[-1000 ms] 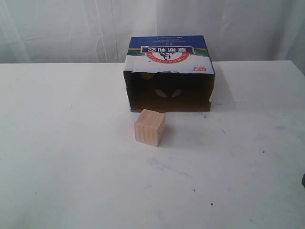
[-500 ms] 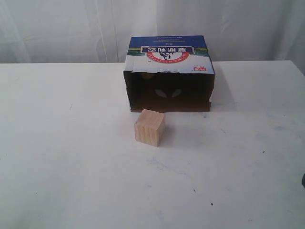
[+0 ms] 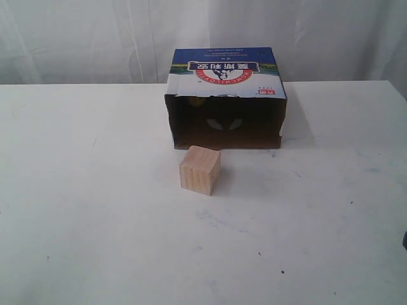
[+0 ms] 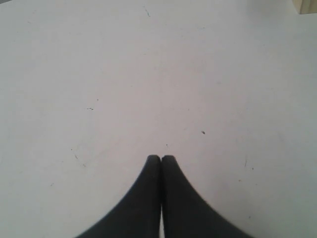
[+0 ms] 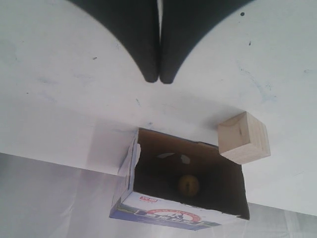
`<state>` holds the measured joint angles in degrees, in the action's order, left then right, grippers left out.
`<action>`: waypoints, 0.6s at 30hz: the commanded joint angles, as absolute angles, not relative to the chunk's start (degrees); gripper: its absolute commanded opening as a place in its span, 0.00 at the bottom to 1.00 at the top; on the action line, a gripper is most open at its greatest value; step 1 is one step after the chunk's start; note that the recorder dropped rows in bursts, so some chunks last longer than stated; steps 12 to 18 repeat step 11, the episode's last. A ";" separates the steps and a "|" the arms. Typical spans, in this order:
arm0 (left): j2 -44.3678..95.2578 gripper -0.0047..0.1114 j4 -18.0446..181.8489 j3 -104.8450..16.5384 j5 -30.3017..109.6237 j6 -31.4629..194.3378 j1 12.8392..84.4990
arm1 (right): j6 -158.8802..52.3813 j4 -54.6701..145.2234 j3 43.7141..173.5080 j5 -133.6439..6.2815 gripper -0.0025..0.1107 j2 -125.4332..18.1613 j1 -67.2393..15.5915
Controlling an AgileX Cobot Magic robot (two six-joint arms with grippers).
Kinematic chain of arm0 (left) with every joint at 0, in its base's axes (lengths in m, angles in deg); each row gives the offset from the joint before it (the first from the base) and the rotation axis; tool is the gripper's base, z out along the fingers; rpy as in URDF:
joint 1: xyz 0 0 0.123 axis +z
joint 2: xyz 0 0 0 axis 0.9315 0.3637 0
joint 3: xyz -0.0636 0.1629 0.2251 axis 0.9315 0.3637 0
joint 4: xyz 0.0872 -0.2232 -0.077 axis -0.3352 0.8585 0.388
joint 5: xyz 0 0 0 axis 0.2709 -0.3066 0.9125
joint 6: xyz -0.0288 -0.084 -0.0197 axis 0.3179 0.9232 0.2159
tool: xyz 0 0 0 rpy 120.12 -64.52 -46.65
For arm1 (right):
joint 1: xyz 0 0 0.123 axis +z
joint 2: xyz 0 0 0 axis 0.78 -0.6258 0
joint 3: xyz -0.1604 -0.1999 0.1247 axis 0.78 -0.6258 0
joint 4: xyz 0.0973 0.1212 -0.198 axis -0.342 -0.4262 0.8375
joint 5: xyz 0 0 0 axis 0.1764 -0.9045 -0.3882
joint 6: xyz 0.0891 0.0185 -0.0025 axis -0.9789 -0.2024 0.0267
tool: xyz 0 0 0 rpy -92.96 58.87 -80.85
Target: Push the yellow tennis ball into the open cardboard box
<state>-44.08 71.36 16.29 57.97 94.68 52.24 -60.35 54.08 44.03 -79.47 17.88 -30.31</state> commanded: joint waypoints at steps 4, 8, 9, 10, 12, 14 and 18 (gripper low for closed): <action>-44.37 0.04 71.18 16.54 58.56 94.55 51.94 | -60.80 54.06 43.71 -79.03 0.02 18.16 -30.77; -44.37 0.04 71.18 16.54 58.56 94.55 51.94 | -60.80 54.06 43.71 -79.03 0.02 18.16 -30.77; -44.37 0.04 71.18 16.54 58.56 94.55 51.94 | -60.80 54.06 43.71 -79.03 0.02 18.16 -30.77; -44.37 0.04 71.18 16.54 58.56 94.55 51.94 | -60.80 54.06 43.71 -79.03 0.02 18.16 -30.77; -44.37 0.04 71.18 16.54 58.56 94.55 51.94 | -60.80 54.06 43.71 -79.03 0.02 18.16 -30.77; -44.37 0.04 71.18 16.54 58.56 94.55 51.94 | -60.80 54.06 43.71 -79.03 0.02 18.16 -30.77; -44.37 0.04 71.18 16.54 58.56 94.55 51.94 | -60.80 54.06 43.71 -79.03 0.02 18.16 -30.77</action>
